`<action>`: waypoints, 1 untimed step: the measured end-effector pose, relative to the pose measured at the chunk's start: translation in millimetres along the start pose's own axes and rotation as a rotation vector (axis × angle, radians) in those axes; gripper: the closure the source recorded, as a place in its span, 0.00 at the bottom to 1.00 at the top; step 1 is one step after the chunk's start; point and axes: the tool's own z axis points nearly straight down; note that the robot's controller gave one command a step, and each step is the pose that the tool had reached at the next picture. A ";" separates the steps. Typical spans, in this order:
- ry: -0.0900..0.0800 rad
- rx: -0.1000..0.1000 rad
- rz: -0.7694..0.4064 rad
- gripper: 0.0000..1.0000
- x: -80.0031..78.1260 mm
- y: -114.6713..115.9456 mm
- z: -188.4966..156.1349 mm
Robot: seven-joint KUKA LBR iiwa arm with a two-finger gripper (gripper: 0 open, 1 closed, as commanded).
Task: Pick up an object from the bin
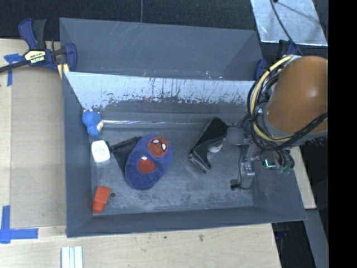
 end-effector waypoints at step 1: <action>-0.026 -0.001 -0.126 0.00 -107.0 5.4 135.5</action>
Offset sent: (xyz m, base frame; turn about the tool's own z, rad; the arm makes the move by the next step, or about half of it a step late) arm 0.0996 0.0042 -0.1406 -0.1256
